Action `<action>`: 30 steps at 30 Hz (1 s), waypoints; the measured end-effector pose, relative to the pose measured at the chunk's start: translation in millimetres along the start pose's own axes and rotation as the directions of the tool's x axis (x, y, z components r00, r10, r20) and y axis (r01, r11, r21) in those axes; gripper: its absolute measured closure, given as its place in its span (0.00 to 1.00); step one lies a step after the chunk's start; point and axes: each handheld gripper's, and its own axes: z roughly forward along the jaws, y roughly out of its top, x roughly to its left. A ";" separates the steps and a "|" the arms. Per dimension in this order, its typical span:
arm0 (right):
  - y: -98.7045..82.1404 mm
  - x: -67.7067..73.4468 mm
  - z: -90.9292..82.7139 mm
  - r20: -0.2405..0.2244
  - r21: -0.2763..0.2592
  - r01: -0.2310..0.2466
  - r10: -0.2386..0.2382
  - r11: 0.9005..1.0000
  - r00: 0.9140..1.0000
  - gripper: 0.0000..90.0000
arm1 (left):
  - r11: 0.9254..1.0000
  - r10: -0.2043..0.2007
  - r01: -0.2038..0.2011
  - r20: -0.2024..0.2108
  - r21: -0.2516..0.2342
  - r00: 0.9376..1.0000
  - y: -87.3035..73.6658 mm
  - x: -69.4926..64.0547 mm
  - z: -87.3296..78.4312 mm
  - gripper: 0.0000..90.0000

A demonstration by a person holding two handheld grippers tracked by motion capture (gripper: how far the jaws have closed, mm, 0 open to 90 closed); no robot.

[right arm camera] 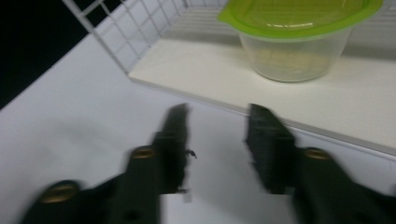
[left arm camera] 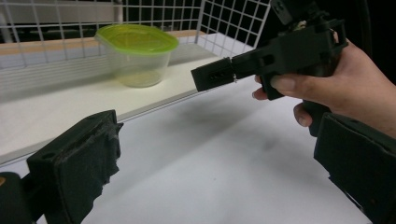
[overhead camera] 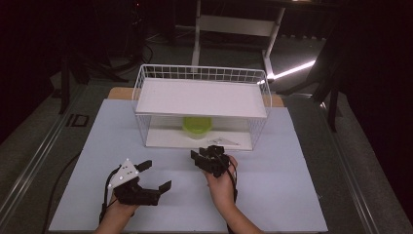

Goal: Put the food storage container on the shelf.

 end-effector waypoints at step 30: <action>-28.0 -17.9 -95.8 -0.065 -0.105 0.164 -0.172 0.981 0.983 0.19 | 1.000 0.003 -0.004 0.041 0.029 0.999 -1.3 3.0 -27.0 0.02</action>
